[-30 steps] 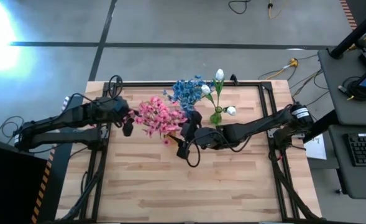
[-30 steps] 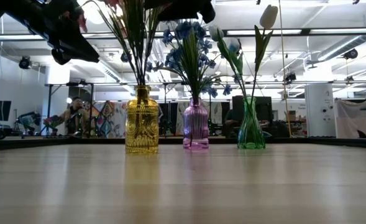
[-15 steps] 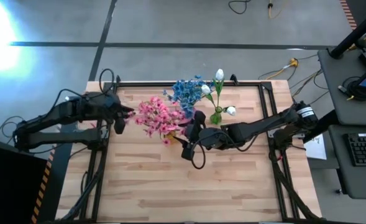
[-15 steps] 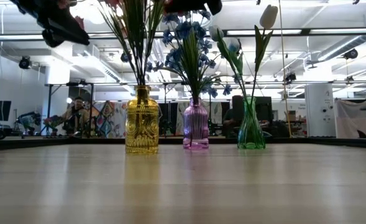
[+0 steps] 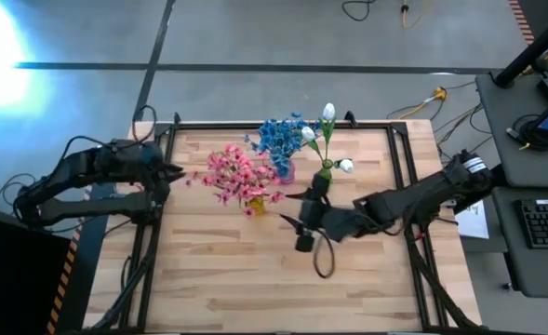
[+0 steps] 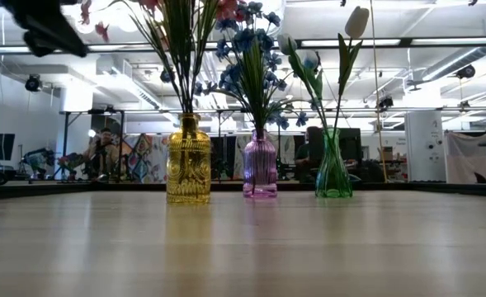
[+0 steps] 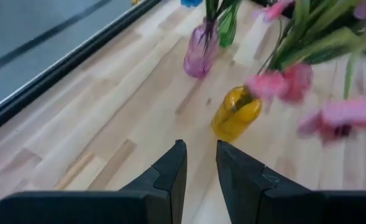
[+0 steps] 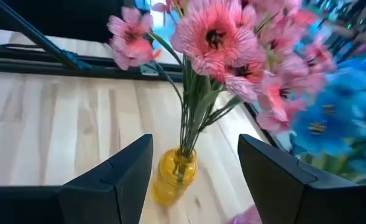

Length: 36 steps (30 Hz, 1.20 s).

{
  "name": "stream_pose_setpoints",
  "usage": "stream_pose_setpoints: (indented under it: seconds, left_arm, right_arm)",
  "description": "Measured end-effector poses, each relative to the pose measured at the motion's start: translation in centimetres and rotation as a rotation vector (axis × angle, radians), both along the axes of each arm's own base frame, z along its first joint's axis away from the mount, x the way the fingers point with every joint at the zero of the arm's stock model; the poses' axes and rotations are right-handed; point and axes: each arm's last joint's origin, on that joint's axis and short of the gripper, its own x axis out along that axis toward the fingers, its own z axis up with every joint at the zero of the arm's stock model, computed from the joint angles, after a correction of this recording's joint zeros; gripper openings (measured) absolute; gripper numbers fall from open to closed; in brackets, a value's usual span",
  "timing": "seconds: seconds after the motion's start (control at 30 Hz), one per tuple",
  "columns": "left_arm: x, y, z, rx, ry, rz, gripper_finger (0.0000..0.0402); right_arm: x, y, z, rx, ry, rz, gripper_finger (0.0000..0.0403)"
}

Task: Sort flowers into vase by color
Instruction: Return to Home Position

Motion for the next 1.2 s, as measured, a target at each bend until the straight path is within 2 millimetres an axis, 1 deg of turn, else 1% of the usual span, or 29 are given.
stream_pose_setpoints:
  seconds: [0.07, 0.17, 0.3, 0.4, 0.57, 0.73, 1.03, 1.2]
  left_arm:
    - [-1.1, -0.3, 0.0, 0.003, -0.025, 0.002, 0.0075]
    - [-2.6, -0.8, 0.1, 0.025, -0.118, -0.005, 0.0075]
    - [-4.4, -1.4, -0.1, 0.077, -0.239, -0.083, 0.0075]
    - [-5.0, -1.8, -0.7, 0.100, -0.361, -0.152, 0.0075]
    - [-4.9, -2.3, -2.7, 0.102, -0.502, -0.319, 0.0075]
    - [-4.2, -2.1, -4.9, 0.080, -0.514, -0.330, 0.0075]
    - [-3.2, -1.8, -4.8, 0.068, -0.488, -0.283, 0.0075]
    - [-2.9, -1.4, -5.0, 0.069, -0.467, -0.188, 0.0075]
  right_arm:
    - [-1.4, 0.5, 0.2, -0.021, 0.000, 0.011, 0.0228]
    - [-3.5, 0.8, 0.3, -0.028, -0.006, 0.048, 0.0228]
    - [-6.4, 0.2, -0.2, -0.027, -0.023, 0.075, 0.0228]
    - [-8.1, -0.6, -1.0, -0.002, -0.089, 0.085, 0.0228]
    - [-10.3, -1.6, -3.1, 0.000, -0.203, 0.145, 0.0228]
    - [-12.2, -2.5, -4.8, -0.008, -0.297, 0.154, 0.0228]
    - [-16.0, -4.4, -8.2, 0.030, -0.436, 0.148, 0.0228]
    - [-17.7, -5.3, -10.7, 0.066, -0.551, 0.155, 0.0228]
